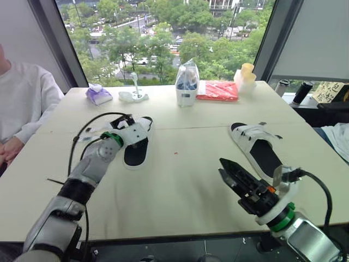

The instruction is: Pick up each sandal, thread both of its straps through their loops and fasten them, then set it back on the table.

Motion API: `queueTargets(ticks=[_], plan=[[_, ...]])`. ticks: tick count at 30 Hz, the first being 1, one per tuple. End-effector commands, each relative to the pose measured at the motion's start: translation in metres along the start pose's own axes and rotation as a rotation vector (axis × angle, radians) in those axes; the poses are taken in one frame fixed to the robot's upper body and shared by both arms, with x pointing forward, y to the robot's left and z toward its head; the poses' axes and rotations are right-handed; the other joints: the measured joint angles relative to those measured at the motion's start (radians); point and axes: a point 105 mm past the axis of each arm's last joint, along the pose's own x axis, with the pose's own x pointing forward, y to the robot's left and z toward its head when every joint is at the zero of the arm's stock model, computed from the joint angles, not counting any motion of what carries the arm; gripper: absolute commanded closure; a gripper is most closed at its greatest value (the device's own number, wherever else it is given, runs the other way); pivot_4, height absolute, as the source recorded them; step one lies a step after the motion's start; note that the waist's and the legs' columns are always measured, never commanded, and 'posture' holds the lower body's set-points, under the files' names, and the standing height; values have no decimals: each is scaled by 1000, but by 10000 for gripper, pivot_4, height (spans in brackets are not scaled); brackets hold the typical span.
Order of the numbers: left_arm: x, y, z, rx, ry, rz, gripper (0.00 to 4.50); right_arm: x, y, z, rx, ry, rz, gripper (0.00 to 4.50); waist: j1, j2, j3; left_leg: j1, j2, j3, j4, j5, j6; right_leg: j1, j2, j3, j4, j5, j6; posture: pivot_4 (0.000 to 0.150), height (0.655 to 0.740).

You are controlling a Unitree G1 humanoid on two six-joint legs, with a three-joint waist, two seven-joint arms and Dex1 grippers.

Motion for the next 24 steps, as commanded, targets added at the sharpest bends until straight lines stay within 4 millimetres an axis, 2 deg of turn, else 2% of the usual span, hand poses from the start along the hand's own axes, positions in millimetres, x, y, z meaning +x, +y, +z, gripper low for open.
queueTargets(ticks=[1, 2, 5, 10, 12, 13, 17, 20, 23, 24], plan=[[18, -2, -1, 109, 27, -13, 0, 12, 13, 3, -102, 25, 73, 612, 0, -2, 1, 0, -1, 0, 0, 0, 0, 0, 0, 0, 0, 0, 0, 1500, 7400], [20, -4, -2, 120, 35, -22, 0, 14, 13, 3, -118, 34, 76, 612, -1, -3, 1, -1, -1, 1, -1, 0, 0, 0, 0, 0, 0, 0, 0, 1500, 7400], [27, -9, -4, 161, 74, -25, 7683, 21, 11, 3, -249, 116, 73, 0, -3, -4, 2, 0, -1, 1, -1, -2, 3, -1, -1, -1, 1, 0, 1, 1500, 7400], [30, -5, -9, 154, 124, 1, 33802, 19, -5, 4, -535, 316, -7, 0, -1, -10, 6, -1, -1, 4, -1, -2, 3, -2, -1, -1, 2, -1, 1, 1500, 7400], [30, -7, -9, 157, 119, -14, 42755, 17, -14, 8, -656, 388, -45, 0, -1, -10, 6, -1, -1, 5, 0, -2, 3, -2, -1, 0, 2, 0, 1, 1500, 7400], [29, -8, -9, 156, 116, -23, 43993, 16, -18, 11, -712, 416, -64, 0, -1, -10, 6, 0, -1, 6, 0, -2, 3, -1, -2, 0, 2, 0, 1, 1500, 7400], [27, -10, -8, 174, 80, -50, 43993, 18, -27, 19, -878, 492, -80, 0, -2, -12, 6, 1, 0, 7, 0, -2, 3, -1, -2, 0, 2, -1, 1, 1500, 7400], [25, -14, -3, 194, 17, -89, 43993, 22, -26, 24, -913, 502, -51, 0, -3, -12, 6, 0, 0, 7, 0, -2, 3, -1, -2, 0, 2, 0, 1, 1500, 7400], [20, -19, 11, 228, -107, -150, 43993, 23, -26, 26, -918, 520, -29, 0, 0, -12, 6, 0, 0, 8, 0, -2, 3, -2, -2, 0, 2, 0, 1, 1500, 7400], [15, -25, 23, 256, -205, -198, 43993, 23, -27, 26, -924, 535, -30, 0, 1, -12, 6, 0, 0, 8, 0, -2, 3, -2, -3, 0, 2, 0, 1, 1500, 7400]])
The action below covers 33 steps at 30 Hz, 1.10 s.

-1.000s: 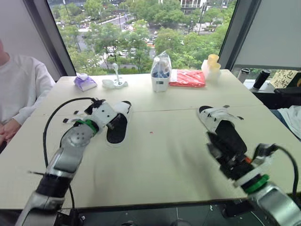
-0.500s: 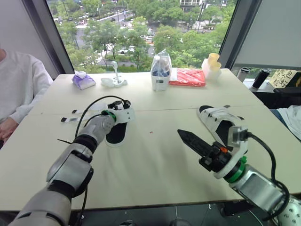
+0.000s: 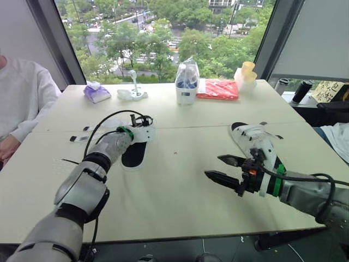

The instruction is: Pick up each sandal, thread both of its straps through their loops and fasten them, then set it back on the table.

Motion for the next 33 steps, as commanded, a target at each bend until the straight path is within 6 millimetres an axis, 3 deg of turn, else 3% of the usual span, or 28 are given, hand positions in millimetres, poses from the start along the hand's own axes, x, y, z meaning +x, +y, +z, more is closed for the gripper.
queueTargets(ticks=[1, 6, 12, 14, 18, 22, 33], plan=[[-13, -12, 37, 122, -286, -102, 43993, -2, -1, 4, -49, 10, 23, 0, 1, 0, 0, 0, 0, 0, 0, 0, 0, 0, -1, 0, 0, 0, 0, 1500, 7400], [-74, -25, 98, 252, -826, -165, 43993, -8, -8, 6, -40, -21, 27, 0, 9, 0, 0, -2, -2, 1, -1, 0, 0, -3, -6, 0, -1, 0, 0, 1500, 7400], [-128, -54, 128, 490, -1196, -228, 43993, -15, -18, -8, -48, 14, 10, 0, 26, 0, 0, -15, -2, 1, 5, 0, 0, -15, -7, 1, -1, 4, 2, 1500, 7400], [-134, -62, 133, 518, -1268, -239, 43993, -18, -23, -10, -60, 29, -3, 0, 24, 0, 0, -15, -3, 4, 5, 0, 0, -15, -7, 1, 0, 4, 3, 1500, 7400], [-130, -73, 139, 558, -1310, -270, 43993, -22, -21, -15, -77, 50, 2, 0, 25, 0, 0, -15, -4, 6, 7, 0, 1, -14, -6, 1, 0, 4, 3, 1500, 7400], [-108, -77, 141, 602, -1224, -275, 43993, -24, -17, -20, -74, 63, 3, 0, 31, 0, 0, -15, -5, 5, 11, 0, 1, -12, -6, 0, 1, 5, 5, 1500, 7400], [-70, -69, 145, 778, -1180, -116, 43993, -26, -14, -28, -68, 82, -7, 0, 50, -1, 0, -2, -4, 5, 18, -1, 5, 9, -6, 0, -4, 6, 12, 1500, 7400]])
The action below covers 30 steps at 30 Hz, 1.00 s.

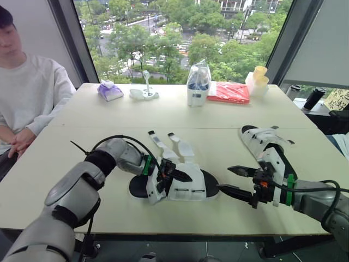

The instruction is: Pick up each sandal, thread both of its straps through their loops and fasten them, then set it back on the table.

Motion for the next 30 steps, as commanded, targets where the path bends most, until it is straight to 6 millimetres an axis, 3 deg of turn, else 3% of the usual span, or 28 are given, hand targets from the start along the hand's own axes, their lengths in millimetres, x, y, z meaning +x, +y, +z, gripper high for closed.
queueTargets(ticks=[1, 13, 17, 22, 23, 26, 30], plan=[[-3, 1, -20, 88, 70, -4, 43993, -4, 0, 9, -41, -26, -12, 0, 0, 0, 0, 0, 0, 0, 0, 0, 0, 0, 0, 0, 0, 0, 0, 1500, 7400], [4, 4, -20, 171, -10, 31, 43993, 3, 0, 7, -35, -37, -3, 0, 0, -1, 0, 0, 0, 1, -1, -1, 1, -1, 0, 0, 0, 1, -1, 1500, 7400], [1, 5, -20, 130, 3, 41, 30691, 5, 1, 5, -34, -30, 6, 0, -2, -1, 1, -1, 0, 1, -1, -1, 0, -2, 0, 0, 0, 1, -1, 1500, 7400], [-14, 11, -21, 69, 36, 70, 3489, 7, -4, 4, -46, -15, 14, 0, -5, -1, 1, -5, 0, 1, -1, -1, 1, -7, 0, 0, 0, 1, -1, 1500, 7400], [-19, 13, -21, 50, 44, 72, 431, 7, -5, 4, -54, -8, 17, 0, -5, -1, 1, -5, 0, 1, -1, -1, 1, -7, 0, 0, 0, 1, -1, 1500, 7400], [-45, 20, -19, -57, 83, 100, 431, 9, -11, 3, -83, 11, 23, 0, -8, -1, 1, -5, 0, 2, -2, -1, 1, -8, 0, 0, 1, 1, -1, 1500, 7400], [-81, 34, -11, -273, 103, 226, 0, 12, -18, 2, -131, 29, 35, 13351, -10, -1, 1, -7, 0, 2, -2, -1, 1, -11, 0, 0, 2, 1, -2, 1500, 7400]])
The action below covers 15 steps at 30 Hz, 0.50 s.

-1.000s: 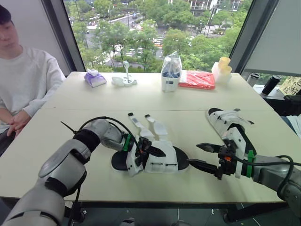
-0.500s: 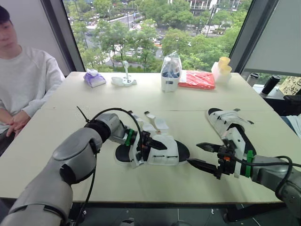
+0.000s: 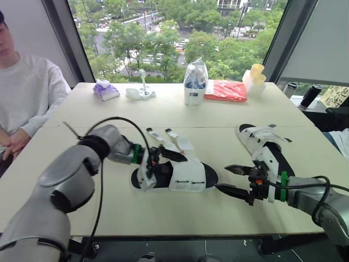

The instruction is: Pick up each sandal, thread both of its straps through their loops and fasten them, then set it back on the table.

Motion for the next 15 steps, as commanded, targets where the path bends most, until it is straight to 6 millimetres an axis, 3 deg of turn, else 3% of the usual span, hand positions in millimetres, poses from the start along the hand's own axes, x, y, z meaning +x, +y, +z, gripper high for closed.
queueTargets(ticks=[1, 3, 4, 6, 8, 10, 15], plan=[[-25, 27, 4, -165, 16, 193, 0, 2, -5, 7, -100, 2, 16, 17909, 4, 0, 0, 0, 0, 0, 0, 0, 0, 0, 0, 0, 0, 0, 0, 1500, 7400], [-37, 25, -2, -215, 137, 277, 0, 6, -8, 5, -138, 10, 25, 29872, 5, 0, 0, 0, -1, 0, 0, 0, 0, 0, -1, 0, 0, 0, 0, 1500, 7400], [-43, 29, -7, -319, 231, 350, 0, 10, -8, 3, -155, 15, 33, 33727, -5, 2, -1, 0, -1, 0, 0, 0, 0, 1, -1, 0, 0, 0, 0, 1500, 7400], [-57, 30, -15, -782, 342, 491, 0, 16, -9, 0, -184, 20, 50, 44500, -28, 3, 0, 1, 1, 0, -1, -1, 1, -2, -4, 1, 4, 0, 0, 1500, 7400], [-69, 26, -13, -1145, 348, 579, 0, 23, -10, -2, -207, 16, 63, 44825, -40, 3, 1, -1, 1, -1, -1, -1, 1, -4, -5, 1, 4, 0, -1, 1500, 7400], [-79, 16, -10, -1391, 372, 667, 0, 29, -12, -3, -229, 9, 68, 44825, -45, 3, 1, -5, 1, -3, 1, -1, 1, -9, -5, 1, 4, 1, -3, 1500, 7400], [-76, -9, 8, -1626, 428, 799, 0, 45, -13, -4, -251, -7, 122, 44825, -49, 7, -1, -2, 2, 0, 0, 0, 1, -9, -1, 2, 6, 2, -3, 1500, 7400]])
